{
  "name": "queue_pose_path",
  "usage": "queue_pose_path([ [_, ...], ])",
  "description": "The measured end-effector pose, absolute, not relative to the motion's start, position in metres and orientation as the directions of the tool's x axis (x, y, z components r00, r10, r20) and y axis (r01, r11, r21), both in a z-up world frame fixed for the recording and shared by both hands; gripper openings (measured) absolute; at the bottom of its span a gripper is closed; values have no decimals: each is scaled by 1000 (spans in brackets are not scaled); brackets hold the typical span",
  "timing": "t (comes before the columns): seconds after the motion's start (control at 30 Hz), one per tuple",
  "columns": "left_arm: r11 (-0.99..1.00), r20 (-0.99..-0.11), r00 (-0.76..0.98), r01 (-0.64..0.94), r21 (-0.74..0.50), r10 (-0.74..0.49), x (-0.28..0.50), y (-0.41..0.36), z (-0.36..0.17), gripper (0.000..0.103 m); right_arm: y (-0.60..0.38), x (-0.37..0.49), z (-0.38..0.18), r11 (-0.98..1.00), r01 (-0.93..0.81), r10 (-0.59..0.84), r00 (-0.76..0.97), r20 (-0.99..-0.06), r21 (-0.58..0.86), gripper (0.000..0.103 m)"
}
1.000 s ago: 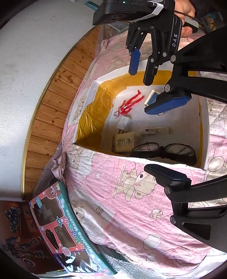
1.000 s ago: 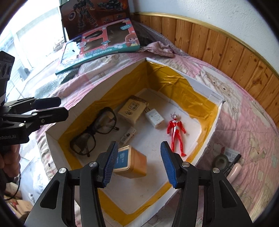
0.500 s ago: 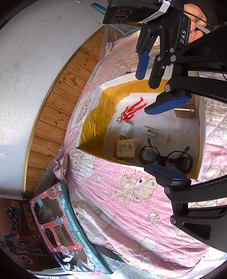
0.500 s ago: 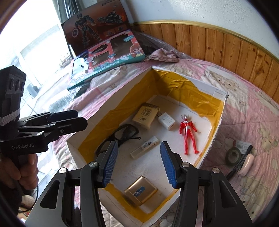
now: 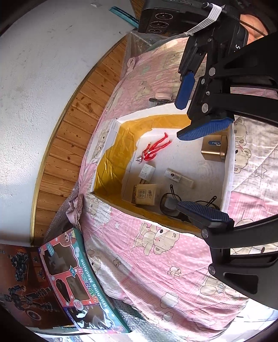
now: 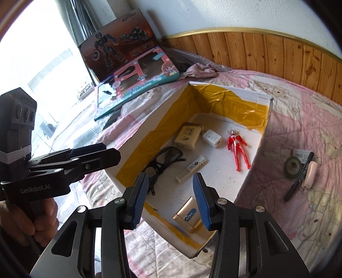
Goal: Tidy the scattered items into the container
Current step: 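Move both tools back to the pink stapler and black marker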
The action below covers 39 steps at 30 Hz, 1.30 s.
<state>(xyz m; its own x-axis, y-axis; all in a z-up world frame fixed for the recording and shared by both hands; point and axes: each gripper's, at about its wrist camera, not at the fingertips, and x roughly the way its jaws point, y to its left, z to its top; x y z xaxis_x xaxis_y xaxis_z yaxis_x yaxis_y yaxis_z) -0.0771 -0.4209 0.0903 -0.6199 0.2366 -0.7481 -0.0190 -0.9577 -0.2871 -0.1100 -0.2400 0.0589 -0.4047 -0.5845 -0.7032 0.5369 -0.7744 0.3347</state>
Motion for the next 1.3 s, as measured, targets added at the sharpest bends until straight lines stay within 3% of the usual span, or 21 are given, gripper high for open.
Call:
queue_pose_path([
  [0.63, -962, -735, -622, -144, -230, 269, -29, -327, 117, 60, -150, -48, 78, -787, 428, -617, -518, -593, 444, 45],
  [1.3, -947, -780, -545, -259, -191, 307, -67, -208, 89, 66, -15, -61, 22, -800, 181, -555, -585, -591, 572, 46],
])
